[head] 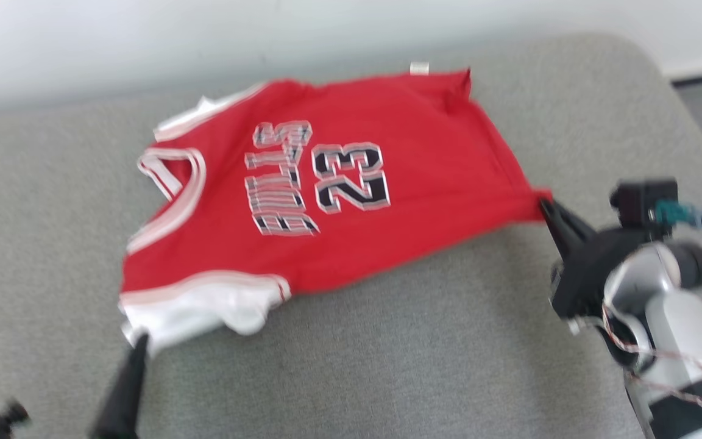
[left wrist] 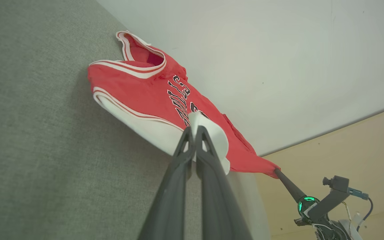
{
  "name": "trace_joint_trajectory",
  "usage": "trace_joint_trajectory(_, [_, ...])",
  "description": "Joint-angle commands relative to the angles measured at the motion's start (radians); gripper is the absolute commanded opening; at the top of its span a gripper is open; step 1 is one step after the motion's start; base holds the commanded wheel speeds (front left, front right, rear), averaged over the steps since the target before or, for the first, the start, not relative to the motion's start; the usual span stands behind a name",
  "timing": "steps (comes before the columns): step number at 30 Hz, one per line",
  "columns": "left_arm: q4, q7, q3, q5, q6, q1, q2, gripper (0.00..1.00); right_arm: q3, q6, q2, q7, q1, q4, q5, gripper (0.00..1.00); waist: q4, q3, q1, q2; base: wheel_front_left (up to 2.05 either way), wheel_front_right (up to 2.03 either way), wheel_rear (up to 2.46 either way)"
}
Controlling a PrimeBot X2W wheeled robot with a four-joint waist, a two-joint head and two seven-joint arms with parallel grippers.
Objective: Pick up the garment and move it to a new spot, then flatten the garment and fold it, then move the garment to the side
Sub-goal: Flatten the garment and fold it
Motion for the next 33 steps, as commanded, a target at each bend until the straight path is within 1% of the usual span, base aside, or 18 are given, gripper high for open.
trace_joint_trajectory(1, [0.004,0.0,-0.009,-0.01,-0.009,0.041,-0.007,0.0,-0.017,-0.002,0.0,0.008,0.042,-0.005,0.0,0.0,0.007,-0.109,0.0004,0.0002,0.0,0.0,0.0])
trace_joint_trajectory(4, [0.017,0.019,-0.045,-0.042,-0.019,0.119,-0.021,0.0,-0.055,-0.002,0.006,0.026,0.114,-0.01,-0.02,0.0,0.02,-0.145,0.0004,0.0002,0.0,0.0,0.0])
trace_joint_trajectory(7, [0.029,0.042,-0.078,-0.063,-0.03,0.18,-0.023,0.0,-0.105,-0.002,0.024,0.035,0.184,-0.017,-0.033,0.0,0.035,-0.174,0.0004,0.0002,0.0,0.0,0.0])
trace_joint_trajectory(13, [0.058,0.05,-0.108,-0.101,-0.04,0.257,-0.045,0.0,-0.204,-0.002,0.058,0.046,0.307,-0.034,-0.085,0.0,0.059,-0.215,0.0004,0.0002,0.0,0.0,0.0])
trace_joint_trajectory(17, [0.06,0.085,-0.135,-0.134,-0.043,0.297,-0.044,0.0,-0.264,-0.002,0.079,0.051,0.36,-0.055,-0.133,0.0,0.062,-0.223,0.0004,0.0002,0.0,0.0,0.0])
trace_joint_trajectory(22, [0.049,0.133,-0.153,-0.177,-0.03,0.341,-0.026,0.0,-0.318,-0.002,0.101,0.072,0.41,-0.085,-0.192,0.0,0.06,-0.221,0.0004,0.0002,0.0,0.0,0.0])
trace_joint_trajectory(25, [0.043,0.154,-0.167,-0.188,-0.024,0.355,-0.02,0.0,-0.332,-0.002,0.109,0.09,0.433,-0.099,-0.223,0.0,0.059,-0.216,0.0004,0.0002,0.0,0.0,0.0])
trace_joint_trajectory(28, [0.047,0.143,-0.164,-0.174,-0.022,0.348,-0.026,0.0,-0.333,-0.002,0.112,0.094,0.442,-0.106,-0.24,0.0,0.057,-0.208,0.0004,0.0002,0.0,0.0,0.0])
trace_joint_trajectory(33, [0.06,0.083,-0.143,-0.119,-0.032,0.297,-0.046,0.0,-0.315,-0.002,0.119,0.089,0.435,-0.09,-0.251,0.0,0.056,-0.198,0.0004,0.0002,0.0,0.0,0.0])
